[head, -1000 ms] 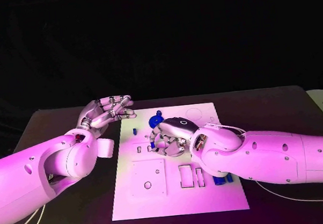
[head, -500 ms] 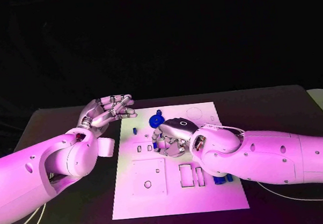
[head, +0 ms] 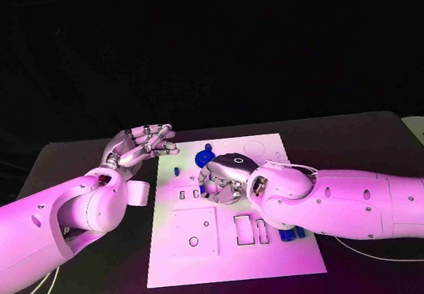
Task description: Assemble the parts on the task board
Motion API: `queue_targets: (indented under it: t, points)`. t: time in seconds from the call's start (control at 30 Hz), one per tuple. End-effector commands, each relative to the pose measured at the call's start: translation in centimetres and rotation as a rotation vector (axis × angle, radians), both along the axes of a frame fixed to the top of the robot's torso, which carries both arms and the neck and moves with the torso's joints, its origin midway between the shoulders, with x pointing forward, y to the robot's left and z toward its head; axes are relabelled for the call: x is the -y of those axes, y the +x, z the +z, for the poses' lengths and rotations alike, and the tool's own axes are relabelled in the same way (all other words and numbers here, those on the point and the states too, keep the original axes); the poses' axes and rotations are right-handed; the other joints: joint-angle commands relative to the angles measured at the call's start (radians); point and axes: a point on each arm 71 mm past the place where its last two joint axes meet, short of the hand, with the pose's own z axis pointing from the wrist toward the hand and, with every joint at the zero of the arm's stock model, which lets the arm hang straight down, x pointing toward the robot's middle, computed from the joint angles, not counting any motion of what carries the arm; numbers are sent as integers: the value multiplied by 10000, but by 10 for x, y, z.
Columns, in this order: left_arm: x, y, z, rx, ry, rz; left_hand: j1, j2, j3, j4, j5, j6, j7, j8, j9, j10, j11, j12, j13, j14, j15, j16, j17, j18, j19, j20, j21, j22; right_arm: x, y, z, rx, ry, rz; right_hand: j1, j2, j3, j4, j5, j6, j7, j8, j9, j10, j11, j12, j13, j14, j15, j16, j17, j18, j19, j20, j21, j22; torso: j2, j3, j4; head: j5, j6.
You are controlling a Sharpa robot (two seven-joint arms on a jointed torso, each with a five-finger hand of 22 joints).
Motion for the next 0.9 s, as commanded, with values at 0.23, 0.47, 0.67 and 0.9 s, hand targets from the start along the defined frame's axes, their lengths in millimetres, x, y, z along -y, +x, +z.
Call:
queue_targets:
  t: [0.23, 0.47, 0.67, 0.9]
  points:
    - [2, -1, 1, 26, -110, -204, -36, 45, 64, -3, -46, -5, 54, -62, 9, 63, 2, -41, 13, -80, 22, -15, 15, 122, -52, 2, 40, -13, 2, 3, -8, -202, -571, -73, 27, 85, -24, 43, 36, 237, -160, 170, 170, 565, -39, 11, 2012, 983, -69, -6, 2258, -156, 748, -65, 6, 2159, 1, 1, 11, -17, -6]
    - [1, -1, 1, 22, -103, -193, -61, 42, 69, 10, -49, -7, 52, -69, 11, 64, 2, -51, 12, -89, 25, -21, 35, 121, -59, 5, 40, -16, 0, 2, -10, -289, -645, -8, 15, 59, -31, 40, 19, 227, -159, 171, 171, 558, -38, 3, 2004, 982, -70, -7, 2251, -153, 742, -66, -3, 2150, -8, 3, 2, -2, -39]
    - [1, 0, 1, 19, -103, -194, -61, 42, 69, 10, -49, -7, 52, -69, 11, 64, 2, -51, 12, -89, 25, -21, 35, 121, -59, 5, 40, -16, -1, 0, -11, -324, -671, 36, 8, 42, -37, 37, 10, 220, -157, 171, 171, 558, -37, 3, 2004, 982, -71, -8, 2250, -154, 744, -66, 0, 2154, -4, 3, 2, -2, -50]
    - [1, 0, 1, 18, -101, -191, -61, 42, 69, 10, -49, -7, 52, -69, 11, 64, 2, -51, 12, -89, 25, -21, 35, 121, -59, 5, 40, -16, -2, -2, -12, -380, -758, 121, -47, -33, -68, 46, -24, 208, -149, 178, 174, 559, -32, 3, 2006, 983, -68, -7, 2255, -156, 749, -66, 6, 2161, -2, 2, 0, -3, -72]
